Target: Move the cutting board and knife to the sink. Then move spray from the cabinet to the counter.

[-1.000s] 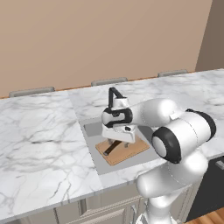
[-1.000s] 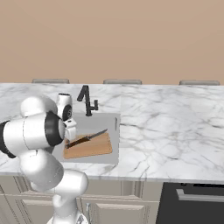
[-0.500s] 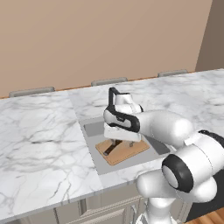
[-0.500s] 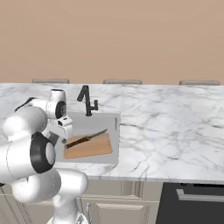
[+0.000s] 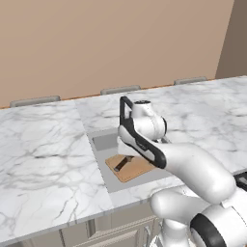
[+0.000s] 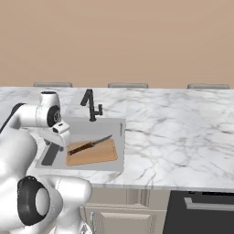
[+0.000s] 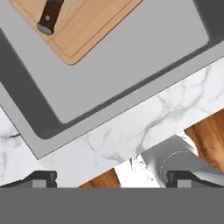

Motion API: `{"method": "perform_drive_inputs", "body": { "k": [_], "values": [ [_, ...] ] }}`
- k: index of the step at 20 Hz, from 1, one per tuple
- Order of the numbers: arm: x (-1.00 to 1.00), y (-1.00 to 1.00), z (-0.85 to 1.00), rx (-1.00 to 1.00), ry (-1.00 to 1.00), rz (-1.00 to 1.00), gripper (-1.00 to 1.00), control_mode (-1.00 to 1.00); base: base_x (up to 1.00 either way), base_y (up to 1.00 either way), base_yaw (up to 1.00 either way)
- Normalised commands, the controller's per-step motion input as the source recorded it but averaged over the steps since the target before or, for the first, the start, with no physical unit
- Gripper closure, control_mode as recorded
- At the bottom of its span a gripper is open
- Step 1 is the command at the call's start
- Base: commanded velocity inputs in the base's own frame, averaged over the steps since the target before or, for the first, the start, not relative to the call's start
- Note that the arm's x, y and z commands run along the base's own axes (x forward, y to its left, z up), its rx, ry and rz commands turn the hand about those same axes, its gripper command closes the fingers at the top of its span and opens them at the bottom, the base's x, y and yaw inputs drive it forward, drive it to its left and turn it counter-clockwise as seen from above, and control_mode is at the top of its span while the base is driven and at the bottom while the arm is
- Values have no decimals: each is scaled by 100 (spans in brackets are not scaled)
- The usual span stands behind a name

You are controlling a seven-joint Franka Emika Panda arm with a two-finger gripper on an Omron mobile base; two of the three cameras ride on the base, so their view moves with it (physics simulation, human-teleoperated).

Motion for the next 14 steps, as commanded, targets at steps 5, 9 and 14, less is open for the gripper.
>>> {"method": "perform_drive_inputs", "body": {
  "k": [5,9,14],
  "values": [
    [-45,-4,24,0,-13,6,-100,-100,0,0,0],
    [-34,0,19,0,-10,10,-100,-100,0,0,0],
    [-13,0,9,1,-4,12,-100,-100,0,0,0]
  ]
}}
